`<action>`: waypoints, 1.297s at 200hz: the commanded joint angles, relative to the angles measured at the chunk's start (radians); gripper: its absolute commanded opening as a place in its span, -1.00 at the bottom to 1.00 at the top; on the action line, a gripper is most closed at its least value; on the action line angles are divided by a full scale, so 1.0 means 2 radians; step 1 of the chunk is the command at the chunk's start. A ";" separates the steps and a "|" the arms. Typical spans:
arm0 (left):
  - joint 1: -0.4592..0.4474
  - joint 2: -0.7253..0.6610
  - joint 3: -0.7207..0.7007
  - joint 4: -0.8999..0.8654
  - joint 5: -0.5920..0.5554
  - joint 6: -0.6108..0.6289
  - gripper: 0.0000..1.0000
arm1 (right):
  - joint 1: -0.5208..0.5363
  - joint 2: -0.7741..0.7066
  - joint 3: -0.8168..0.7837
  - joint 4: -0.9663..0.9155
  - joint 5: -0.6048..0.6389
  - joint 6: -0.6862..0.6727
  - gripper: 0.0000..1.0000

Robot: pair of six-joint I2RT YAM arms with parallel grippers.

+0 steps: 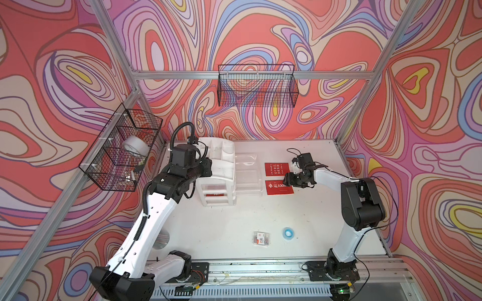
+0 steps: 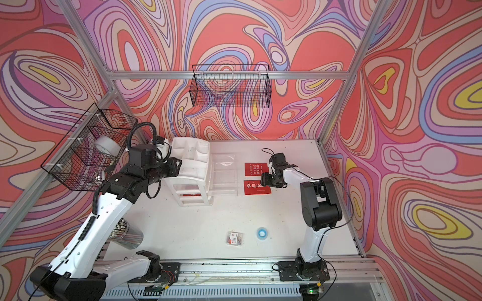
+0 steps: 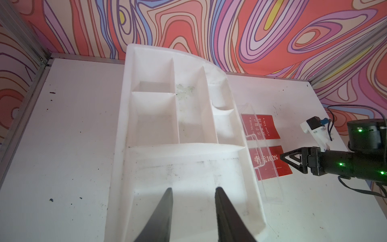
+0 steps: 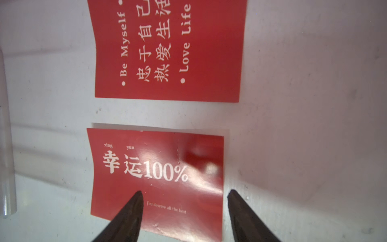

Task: Take the postcards out of the drawer
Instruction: Place the postcard at the center of the board, then close the drawer in the storage box.

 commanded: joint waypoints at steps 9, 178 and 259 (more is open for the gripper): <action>0.004 -0.005 -0.001 -0.011 -0.006 0.006 -0.27 | 0.009 -0.013 0.012 -0.006 0.026 0.001 0.32; 0.033 0.021 0.052 -0.113 -0.078 0.031 -0.33 | 0.010 -0.055 0.019 0.026 -0.081 0.037 0.16; 0.053 0.030 0.036 -0.113 -0.049 0.034 -0.46 | 0.018 -0.046 0.016 0.048 -0.117 0.053 0.03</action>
